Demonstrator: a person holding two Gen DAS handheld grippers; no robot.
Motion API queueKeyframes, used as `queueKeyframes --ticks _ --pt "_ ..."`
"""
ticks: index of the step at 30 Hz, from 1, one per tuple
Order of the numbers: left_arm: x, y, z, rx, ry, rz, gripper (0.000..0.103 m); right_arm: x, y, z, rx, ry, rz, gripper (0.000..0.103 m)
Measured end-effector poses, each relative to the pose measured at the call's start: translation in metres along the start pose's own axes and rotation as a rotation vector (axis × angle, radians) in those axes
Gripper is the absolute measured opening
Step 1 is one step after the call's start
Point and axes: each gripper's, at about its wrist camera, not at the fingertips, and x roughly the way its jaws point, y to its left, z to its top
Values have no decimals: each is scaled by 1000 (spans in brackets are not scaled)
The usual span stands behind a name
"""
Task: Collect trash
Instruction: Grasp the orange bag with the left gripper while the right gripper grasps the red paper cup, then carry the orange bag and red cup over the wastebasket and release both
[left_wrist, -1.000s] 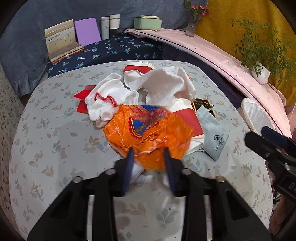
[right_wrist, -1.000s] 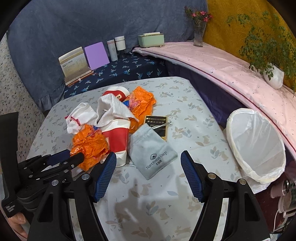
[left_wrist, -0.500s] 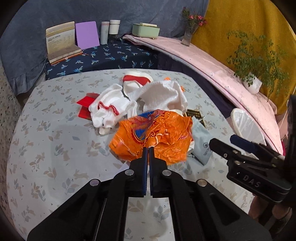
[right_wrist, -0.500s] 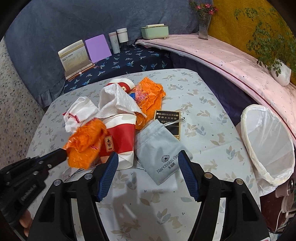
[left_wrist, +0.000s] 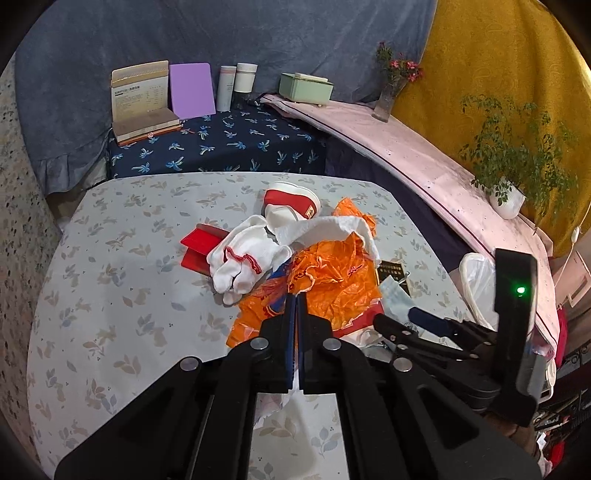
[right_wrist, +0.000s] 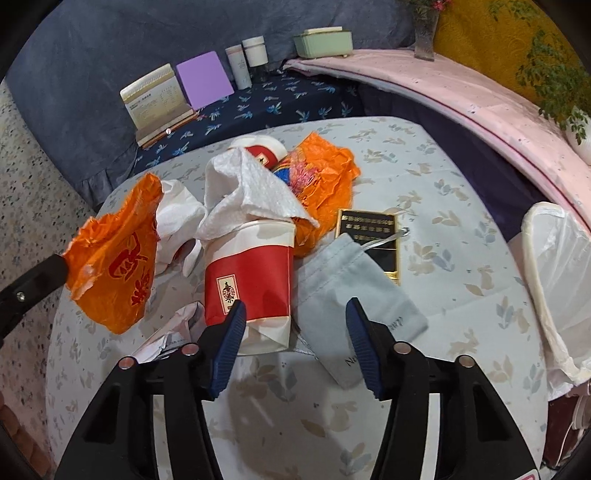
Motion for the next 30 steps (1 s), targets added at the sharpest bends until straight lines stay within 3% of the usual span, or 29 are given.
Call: queueKeyframes --ticks 7,9,11,15,30 --pt "7 2 4 -4 6 1 0 19 3 0 2 36 33 42" --pt "9 2 4 -7 8 1 0 20 5 0 1 40 50 38" --pt "9 3 4 -9 10 -1 0 20 6 1 -2 45 72 24" --pt "9 2 3 -10 11 -1 0 14 11 -2 -10 48 104 17" --pt "-24 -26 4 17 -43 -31 0 -84 -9 3 14 -134 85 16"
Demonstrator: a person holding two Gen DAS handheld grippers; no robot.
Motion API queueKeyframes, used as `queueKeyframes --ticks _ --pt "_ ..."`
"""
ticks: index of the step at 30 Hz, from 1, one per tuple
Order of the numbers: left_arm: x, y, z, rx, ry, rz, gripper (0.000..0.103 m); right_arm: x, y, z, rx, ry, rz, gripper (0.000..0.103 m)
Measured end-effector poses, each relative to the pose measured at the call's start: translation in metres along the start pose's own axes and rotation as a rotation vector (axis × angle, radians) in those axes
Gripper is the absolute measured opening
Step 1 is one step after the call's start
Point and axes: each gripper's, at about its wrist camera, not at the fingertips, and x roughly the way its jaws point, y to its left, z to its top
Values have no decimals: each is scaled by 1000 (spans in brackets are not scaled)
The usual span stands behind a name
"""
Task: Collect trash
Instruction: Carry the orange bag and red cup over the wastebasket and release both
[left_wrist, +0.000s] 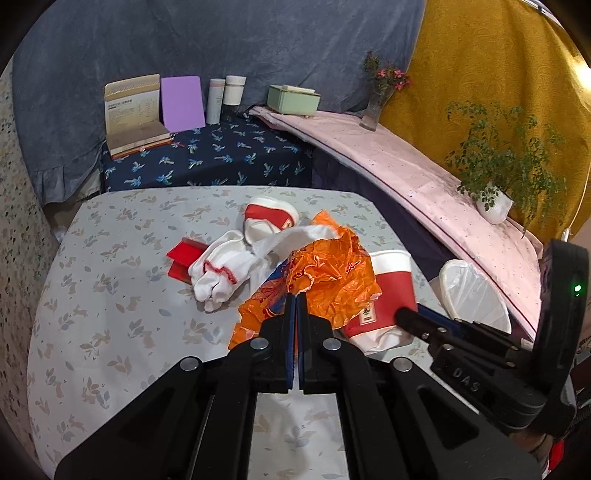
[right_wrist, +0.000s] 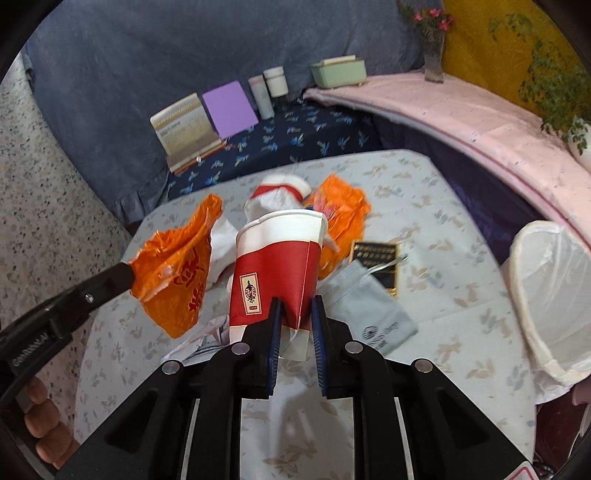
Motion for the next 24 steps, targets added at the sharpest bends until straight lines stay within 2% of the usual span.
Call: queueKeyframes --ticks 7,13,24 --pt "-11 -44 11 46 -37 -45 0 -55 -33 12 31 -99 -52 16" --pt "-10 -96 19 101 -49 -101 0 -95 -78 19 73 -172 -118 16" --pt "8 -198 25 220 -49 -222 0 -150 -171 20 148 -240 -269 16"
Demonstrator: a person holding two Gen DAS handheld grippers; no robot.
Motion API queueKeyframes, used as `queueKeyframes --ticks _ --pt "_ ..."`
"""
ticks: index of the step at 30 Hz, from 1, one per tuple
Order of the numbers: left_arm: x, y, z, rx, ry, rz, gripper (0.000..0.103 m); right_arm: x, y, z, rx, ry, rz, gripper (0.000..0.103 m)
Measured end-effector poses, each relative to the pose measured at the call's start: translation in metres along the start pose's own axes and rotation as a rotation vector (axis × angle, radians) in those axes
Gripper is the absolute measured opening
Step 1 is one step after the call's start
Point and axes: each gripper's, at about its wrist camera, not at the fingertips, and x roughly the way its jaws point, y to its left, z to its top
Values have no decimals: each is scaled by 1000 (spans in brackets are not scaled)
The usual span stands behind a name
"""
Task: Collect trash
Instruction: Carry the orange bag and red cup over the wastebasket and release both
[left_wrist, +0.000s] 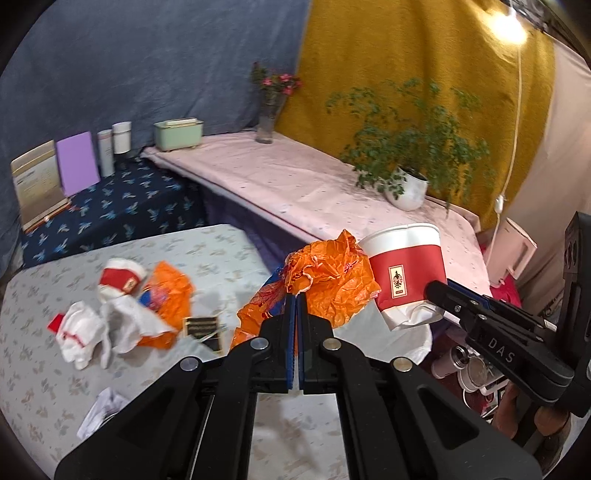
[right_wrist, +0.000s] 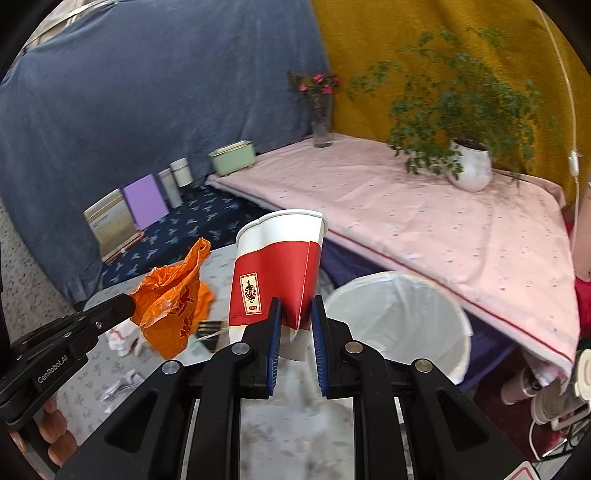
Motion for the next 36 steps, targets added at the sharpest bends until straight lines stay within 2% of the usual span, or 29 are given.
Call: queueKeyframes --ticks 12,20,25,26,28,30,32,36 --pt "61 -72 7 79 63 -98 0 10 -76 -2 81 18 -108 16" --pt "98 -96 5 107 115 -125 0 24 -106 -7 119 45 -143 16" --pt "115 -99 6 79 135 -143 1 36 -115 -7 133 61 -149 17" --pt "118 -99 6 73 138 -147 3 37 -116 -7 137 59 -149 18" --pt "121 -97 8 58 146 -141 16 40 -115 -6 136 61 -156 20" --pt "121 -94 9 46 130 -114 43 40 -114 -5 139 57 -156 28" --pt "119 -90 9 45 114 -96 45 39 -113 -5 139 48 -156 35" --pt "119 -82 9 43 121 -74 45 37 -109 -2 133 39 -150 37"
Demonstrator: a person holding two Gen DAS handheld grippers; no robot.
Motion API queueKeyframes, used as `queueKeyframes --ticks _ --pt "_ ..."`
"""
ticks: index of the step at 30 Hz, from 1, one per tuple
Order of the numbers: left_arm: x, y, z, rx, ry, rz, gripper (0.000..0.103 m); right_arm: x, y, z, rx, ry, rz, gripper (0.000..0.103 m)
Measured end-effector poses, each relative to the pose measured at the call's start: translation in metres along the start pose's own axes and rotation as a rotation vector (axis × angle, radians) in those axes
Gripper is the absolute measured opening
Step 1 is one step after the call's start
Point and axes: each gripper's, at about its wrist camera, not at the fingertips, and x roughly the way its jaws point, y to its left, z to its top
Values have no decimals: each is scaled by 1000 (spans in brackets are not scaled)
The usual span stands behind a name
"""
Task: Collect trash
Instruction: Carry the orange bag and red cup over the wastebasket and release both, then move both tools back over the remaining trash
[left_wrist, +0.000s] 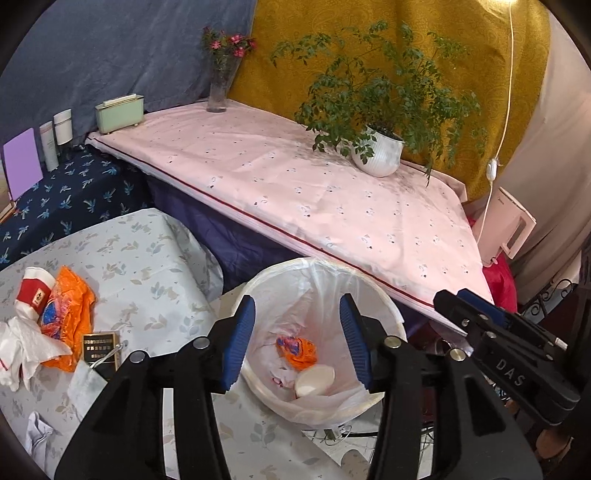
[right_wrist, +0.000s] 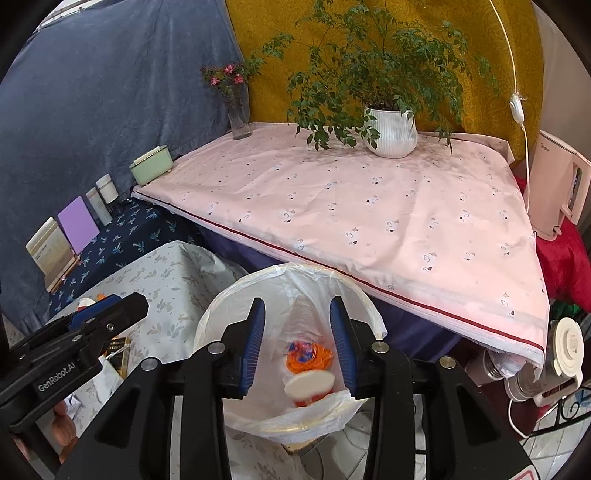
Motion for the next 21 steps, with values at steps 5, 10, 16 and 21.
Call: queueKeyframes --ticks 5,10,16,21 --pt "-8 11 -2 -15 -3 20 45 -7 10 0 -15 -10 7 40" --pt "-21 21 -8 -24 -15 43 45 -17 23 -1 -26 -26 23 44" --pt "-43 41 -17 -42 -34 84 52 -32 46 -6 -51 -46 48 51" --pt "-64 64 -25 -72 -59 132 67 -40 68 -11 -75 -51 72 55"
